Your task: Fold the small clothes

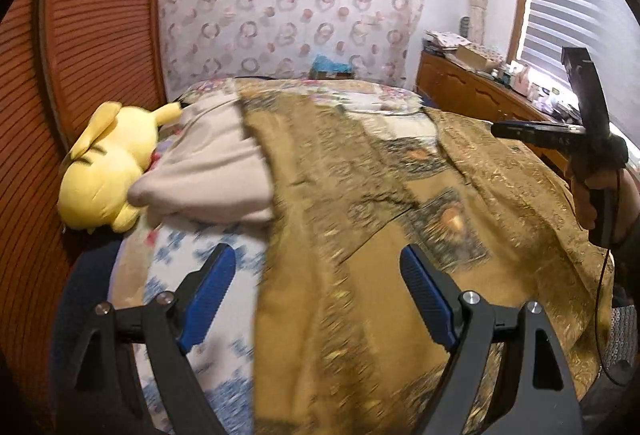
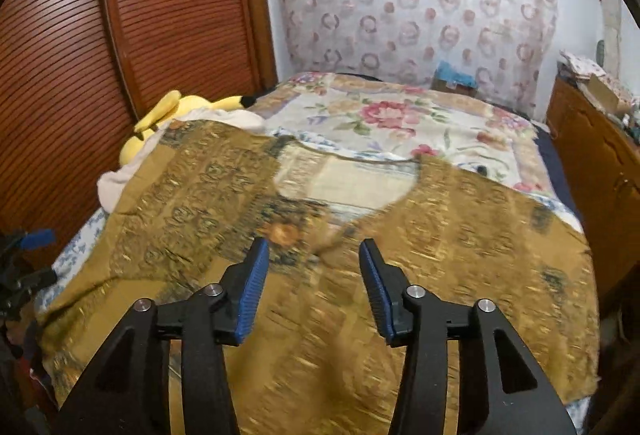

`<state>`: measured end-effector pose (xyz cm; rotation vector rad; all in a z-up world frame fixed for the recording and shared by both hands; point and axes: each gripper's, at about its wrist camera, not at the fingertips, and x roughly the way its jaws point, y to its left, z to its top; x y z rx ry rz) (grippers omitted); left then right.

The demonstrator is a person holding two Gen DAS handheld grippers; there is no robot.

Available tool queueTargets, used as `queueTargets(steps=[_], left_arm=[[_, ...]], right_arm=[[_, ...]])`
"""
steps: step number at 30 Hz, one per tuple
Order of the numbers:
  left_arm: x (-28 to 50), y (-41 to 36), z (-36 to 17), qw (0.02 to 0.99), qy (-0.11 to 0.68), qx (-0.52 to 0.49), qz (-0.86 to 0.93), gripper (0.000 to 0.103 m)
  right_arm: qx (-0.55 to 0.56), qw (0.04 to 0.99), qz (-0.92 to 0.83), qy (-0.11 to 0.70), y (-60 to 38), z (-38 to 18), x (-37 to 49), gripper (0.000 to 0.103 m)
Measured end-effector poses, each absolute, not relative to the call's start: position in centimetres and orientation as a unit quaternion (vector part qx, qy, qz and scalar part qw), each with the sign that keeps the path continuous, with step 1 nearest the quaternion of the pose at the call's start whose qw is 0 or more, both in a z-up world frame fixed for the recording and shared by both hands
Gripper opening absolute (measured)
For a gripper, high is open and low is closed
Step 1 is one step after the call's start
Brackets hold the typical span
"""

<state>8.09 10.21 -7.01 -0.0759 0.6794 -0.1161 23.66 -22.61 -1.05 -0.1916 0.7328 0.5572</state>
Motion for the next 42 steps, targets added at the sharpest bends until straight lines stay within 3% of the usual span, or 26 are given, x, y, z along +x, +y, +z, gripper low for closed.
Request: queueTargets(steps=[15, 19, 27, 42], left_arm=[[14.0, 1.3, -6.9, 0.929, 0.350, -0.005, -0.122, 0.085], [15.2, -1.7, -7.3, 0.922, 0.359, 0.009, -0.145, 0.085], [16.9, -6.7, -8.5, 0.903, 0.389, 0.045, -0.178, 0.085], [18.3, -9.7, -10.7, 0.881, 0.429, 0.078, -0.181, 0.088]], right_arm=[[-0.103, 0.898, 0.215, 0.371, -32.3, -3.5, 20.9, 0.053], [-0.094, 0.897, 0.189, 0.388, -36.0, -4.5, 20.7, 0.059], [-0.067, 0.906, 0.132, 0.397, -43.1, -4.8, 21.5, 0.060], [0.014, 0.892, 0.104, 0.441, -50.7, -6.6, 23.5, 0.061]])
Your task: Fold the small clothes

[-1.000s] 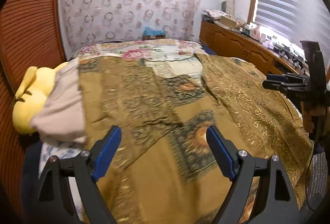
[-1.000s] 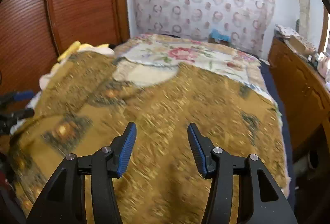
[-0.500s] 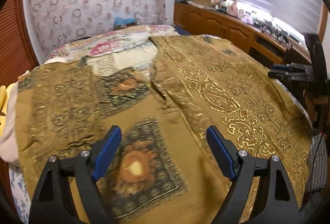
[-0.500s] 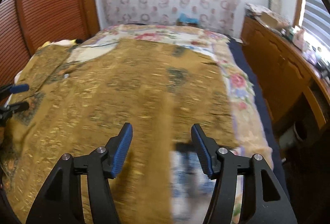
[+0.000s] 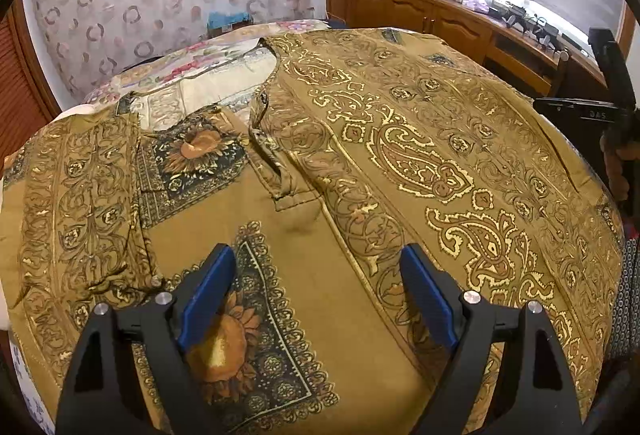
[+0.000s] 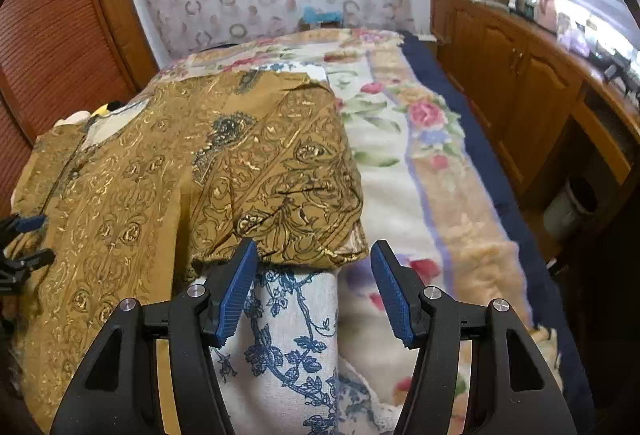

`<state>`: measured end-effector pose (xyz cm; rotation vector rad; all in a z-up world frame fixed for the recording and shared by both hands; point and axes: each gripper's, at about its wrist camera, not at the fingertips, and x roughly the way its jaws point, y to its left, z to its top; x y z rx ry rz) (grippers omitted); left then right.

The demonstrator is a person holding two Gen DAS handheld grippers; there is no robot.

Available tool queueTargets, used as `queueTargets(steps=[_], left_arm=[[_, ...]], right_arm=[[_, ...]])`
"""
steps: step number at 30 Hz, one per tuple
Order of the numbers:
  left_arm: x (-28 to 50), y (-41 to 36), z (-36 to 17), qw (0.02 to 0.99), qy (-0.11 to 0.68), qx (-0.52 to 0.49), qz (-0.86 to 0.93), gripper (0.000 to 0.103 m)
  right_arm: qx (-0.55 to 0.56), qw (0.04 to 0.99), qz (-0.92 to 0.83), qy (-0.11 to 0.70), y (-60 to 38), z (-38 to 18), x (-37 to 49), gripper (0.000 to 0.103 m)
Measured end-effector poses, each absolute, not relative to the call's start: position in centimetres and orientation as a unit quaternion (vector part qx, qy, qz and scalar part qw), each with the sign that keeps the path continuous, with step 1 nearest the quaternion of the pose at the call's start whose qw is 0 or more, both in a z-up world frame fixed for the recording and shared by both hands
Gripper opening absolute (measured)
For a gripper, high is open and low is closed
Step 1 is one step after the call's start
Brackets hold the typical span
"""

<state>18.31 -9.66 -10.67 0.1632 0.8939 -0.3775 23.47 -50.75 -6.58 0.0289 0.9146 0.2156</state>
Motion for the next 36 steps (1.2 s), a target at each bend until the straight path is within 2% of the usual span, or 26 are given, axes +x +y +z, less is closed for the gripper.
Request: queueTargets(steps=[9, 16, 20, 21, 22, 25, 32, 36], left_arm=[[18.4, -10.4, -10.8, 0.875, 0.434, 0.087, -0.195, 0.100], [18.5, -10.4, -10.9, 0.875, 0.436, 0.088, -0.192, 0.101], [18.5, -10.5, -10.8, 0.875, 0.437, 0.087, -0.190, 0.102], [18.5, -10.5, -10.8, 0.875, 0.437, 0.087, -0.190, 0.102], [18.6, -10.5, -10.9, 0.875, 0.437, 0.087, -0.190, 0.102], [18.7, -10.4, -10.9, 0.875, 0.438, 0.086, -0.189, 0.103], [18.8, -10.3, -10.9, 0.875, 0.438, 0.085, -0.189, 0.103], [18.7, -10.3, -10.9, 0.875, 0.438, 0.085, -0.189, 0.103]], right_arm=[[0.032, 0.881, 0.121, 0.455, -50.6, -7.2, 24.7, 0.060], [0.018, 0.883, 0.127, 0.452, -50.4, -7.0, 24.9, 0.037], [-0.040, 0.889, 0.113, 0.443, -49.3, -6.4, 24.5, 0.024], [-0.054, 0.890, 0.105, 0.441, -49.1, -6.3, 24.5, 0.015], [-0.064, 0.891, 0.103, 0.438, -48.9, -6.1, 24.5, 0.012], [-0.078, 0.900, 0.106, 0.416, -48.4, -5.0, 24.3, 0.008], [-0.097, 0.925, 0.146, 0.336, -44.6, 0.2, 23.0, 0.007], [-0.113, 0.914, 0.210, 0.328, -40.5, 0.6, 21.6, 0.008]])
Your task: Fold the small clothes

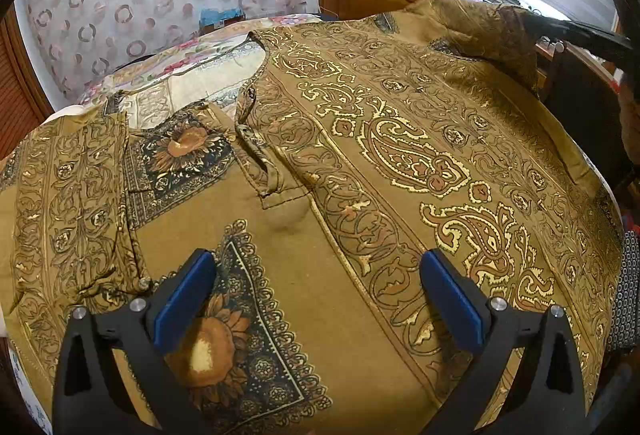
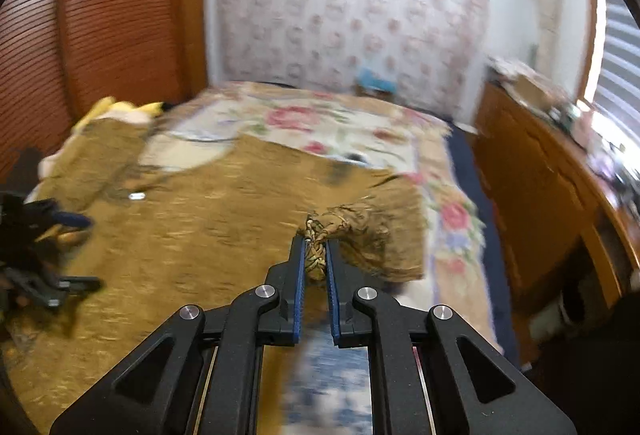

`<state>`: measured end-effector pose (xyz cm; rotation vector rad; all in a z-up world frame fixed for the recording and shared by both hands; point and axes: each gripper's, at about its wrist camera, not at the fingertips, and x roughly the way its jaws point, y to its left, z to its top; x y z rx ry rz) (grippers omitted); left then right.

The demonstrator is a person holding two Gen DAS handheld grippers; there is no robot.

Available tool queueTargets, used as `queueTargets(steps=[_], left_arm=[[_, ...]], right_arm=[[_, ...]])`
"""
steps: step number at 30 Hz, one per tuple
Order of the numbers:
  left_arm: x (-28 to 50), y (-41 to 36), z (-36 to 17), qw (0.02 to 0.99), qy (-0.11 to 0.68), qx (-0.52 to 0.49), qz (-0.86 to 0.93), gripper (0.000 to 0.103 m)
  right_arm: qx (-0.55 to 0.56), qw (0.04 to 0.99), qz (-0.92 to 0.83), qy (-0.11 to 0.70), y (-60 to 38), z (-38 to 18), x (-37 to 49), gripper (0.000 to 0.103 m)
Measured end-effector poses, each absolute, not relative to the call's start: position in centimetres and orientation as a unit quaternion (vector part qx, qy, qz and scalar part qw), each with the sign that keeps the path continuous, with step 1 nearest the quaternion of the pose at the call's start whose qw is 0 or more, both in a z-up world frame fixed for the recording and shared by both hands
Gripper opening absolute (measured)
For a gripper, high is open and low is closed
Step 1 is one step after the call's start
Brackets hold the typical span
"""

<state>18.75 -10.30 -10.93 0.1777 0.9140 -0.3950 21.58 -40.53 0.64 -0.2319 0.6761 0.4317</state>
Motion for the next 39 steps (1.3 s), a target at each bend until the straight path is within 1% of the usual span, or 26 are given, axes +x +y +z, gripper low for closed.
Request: queueTargets(steps=[3, 5, 7, 13, 18, 25, 33, 34, 35, 37, 39], left_arm=[[18.8, -10.3, -10.9, 0.875, 0.438, 0.085, -0.189, 0.103], [18.8, -10.3, -10.9, 0.875, 0.438, 0.085, -0.189, 0.103], [18.8, -10.3, -10.9, 0.875, 0.438, 0.085, -0.189, 0.103], [18.7, -10.3, -10.9, 0.875, 0.438, 0.085, -0.189, 0.103], [18.7, -10.3, -10.9, 0.875, 0.438, 0.085, -0.189, 0.103], [18.7, -10.3, -10.7, 0.876, 0.440, 0.069, -0.184, 0.103], [16.6, -9.1, -8.4, 0.897, 0.400, 0.065, -0.177, 0.103], [16.4, -8.8, -8.0, 0.899, 0.395, 0.061, -0.179, 0.103], [16.3, -8.5, -7.8, 0.900, 0.392, 0.058, -0.181, 0.103], [15.9, -7.9, -7.3, 0.904, 0.383, 0.050, -0.186, 0.103], [15.2, -7.4, -6.9, 0.907, 0.372, 0.042, -0.192, 0.103]], right_arm=[[-0.119, 0.901, 0.235, 0.345, -38.5, -0.7, 21.0, 0.008], [-0.125, 0.895, 0.239, 0.355, -37.7, -1.8, 20.5, 0.018], [-0.122, 0.891, 0.238, 0.368, -37.8, -2.8, 20.4, 0.036], [-0.091, 0.897, 0.214, 0.375, -40.5, -3.0, 20.5, 0.044], [-0.040, 0.902, 0.194, 0.385, -42.5, -2.9, 22.7, 0.047], [0.024, 0.889, 0.172, 0.425, -42.8, -4.4, 27.7, 0.047], [0.072, 0.867, 0.164, 0.466, -42.3, -6.0, 31.3, 0.047], [0.071, 0.867, 0.164, 0.466, -42.1, -5.9, 31.6, 0.039], [0.064, 0.868, 0.166, 0.464, -41.8, -5.8, 31.6, 0.034], [0.046, 0.875, 0.168, 0.451, -41.1, -5.2, 31.6, 0.018], [0.024, 0.886, 0.177, 0.428, -39.8, -4.0, 31.1, 0.012]])
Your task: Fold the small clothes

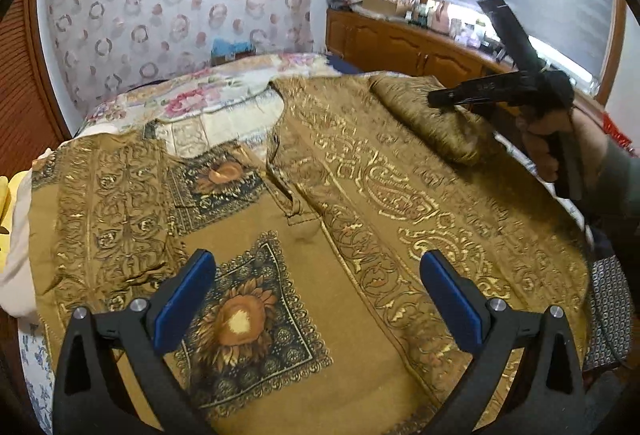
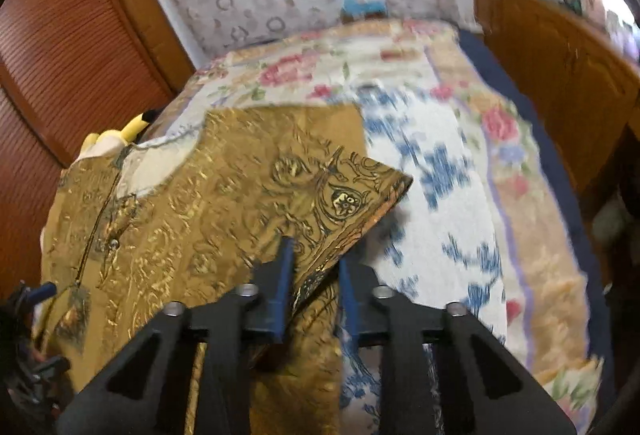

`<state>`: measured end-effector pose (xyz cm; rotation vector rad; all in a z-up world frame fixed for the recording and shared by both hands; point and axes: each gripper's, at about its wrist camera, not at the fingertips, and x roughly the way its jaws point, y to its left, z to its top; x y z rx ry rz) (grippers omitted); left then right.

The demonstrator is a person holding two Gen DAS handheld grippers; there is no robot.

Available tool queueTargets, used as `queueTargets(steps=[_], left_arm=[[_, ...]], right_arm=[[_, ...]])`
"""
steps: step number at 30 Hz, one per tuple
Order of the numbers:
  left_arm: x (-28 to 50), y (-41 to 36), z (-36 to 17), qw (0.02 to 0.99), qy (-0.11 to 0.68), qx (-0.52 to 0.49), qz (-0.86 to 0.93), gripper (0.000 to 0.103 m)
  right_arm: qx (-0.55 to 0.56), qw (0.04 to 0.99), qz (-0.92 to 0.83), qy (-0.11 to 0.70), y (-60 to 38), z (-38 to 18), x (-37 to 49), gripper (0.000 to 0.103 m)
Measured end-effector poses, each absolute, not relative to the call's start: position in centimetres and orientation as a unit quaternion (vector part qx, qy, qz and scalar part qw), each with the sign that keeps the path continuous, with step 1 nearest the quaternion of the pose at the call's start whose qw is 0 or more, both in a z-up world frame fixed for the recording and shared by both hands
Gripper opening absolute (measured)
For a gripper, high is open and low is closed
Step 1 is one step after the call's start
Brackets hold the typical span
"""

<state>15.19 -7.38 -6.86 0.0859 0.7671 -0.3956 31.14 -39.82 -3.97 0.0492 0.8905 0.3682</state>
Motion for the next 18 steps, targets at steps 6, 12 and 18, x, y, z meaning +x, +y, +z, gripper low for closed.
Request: queueTargets(steps=[6, 12, 18], left_arm=[[14.6, -6.0, -6.0, 0.913, 0.357, 0.019, -0.196, 0.103], [14.6, -3.8, -5.0, 0.920, 0.341, 0.004, -0.192, 0.103], [15.9, 0.0, -4.1, 0.930, 0.331, -0.006, -0.161, 0.103]], right_arm=[[-0.017, 0.889, 0.241, 0.388, -35.7, -1.3, 29.8, 0.009], [-0.061, 0.888, 0.260, 0.375, -32.9, -1.2, 29.3, 0.033], [-0.100, 0.889, 0.246, 0.373, -33.3, -2.1, 29.3, 0.037]])
